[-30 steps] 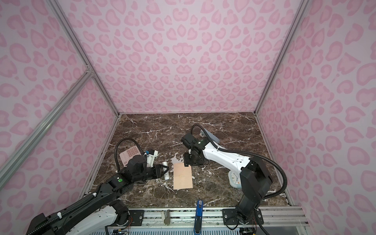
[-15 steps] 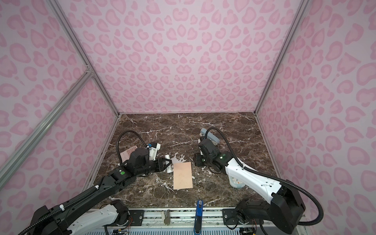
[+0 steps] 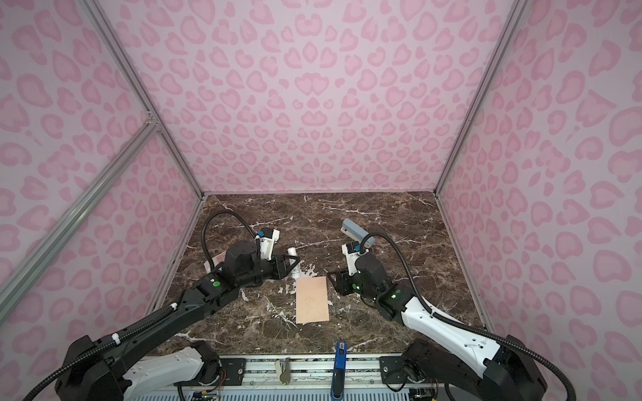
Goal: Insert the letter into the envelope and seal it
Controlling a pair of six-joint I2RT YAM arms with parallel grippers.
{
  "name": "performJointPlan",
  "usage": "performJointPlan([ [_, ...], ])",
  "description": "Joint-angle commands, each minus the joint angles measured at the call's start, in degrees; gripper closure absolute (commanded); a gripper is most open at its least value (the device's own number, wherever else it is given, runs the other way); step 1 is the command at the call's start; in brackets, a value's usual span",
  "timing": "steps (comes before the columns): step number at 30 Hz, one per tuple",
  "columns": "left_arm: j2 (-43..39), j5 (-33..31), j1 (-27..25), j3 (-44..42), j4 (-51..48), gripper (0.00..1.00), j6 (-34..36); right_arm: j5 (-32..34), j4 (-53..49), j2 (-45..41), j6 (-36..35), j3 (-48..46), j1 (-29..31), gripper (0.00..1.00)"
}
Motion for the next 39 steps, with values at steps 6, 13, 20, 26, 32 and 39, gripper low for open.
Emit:
performJointPlan([
  [6, 2.9, 5.6, 0.1, 3.3, 12.3, 0.85, 3.6, -6.3, 21.8, -4.0, -4.4, -7.2, 5.3, 0.46],
  [13, 5.3, 11.5, 0.1, 5.2, 18.8, 0.85, 5.2, -9.4, 24.7, -3.8, -6.5, -6.6, 7.0, 0.45],
  [20, 4.7, 17.1, 0.1, 6.1, 23.7, 0.83, 8.5, -9.6, 27.8, -4.4, -9.3, -5.4, 7.3, 0.45],
  [26, 2.3, 19.4, 0.1, 4.5, 26.9, 0.83, 8.9, -10.0, 29.2, -3.6, -9.1, -3.9, 6.3, 0.45],
  [32, 0.6, 19.9, 0.1, 3.1, 28.0, 0.82, 8.8, -13.8, 32.5, -1.4, -7.9, -1.6, 6.1, 0.48],
  [39, -0.4, 19.6, 0.1, 1.9, 29.0, 0.83, 8.5, -16.1, 33.2, 0.6, -7.8, 0.8, 6.1, 0.51],
])
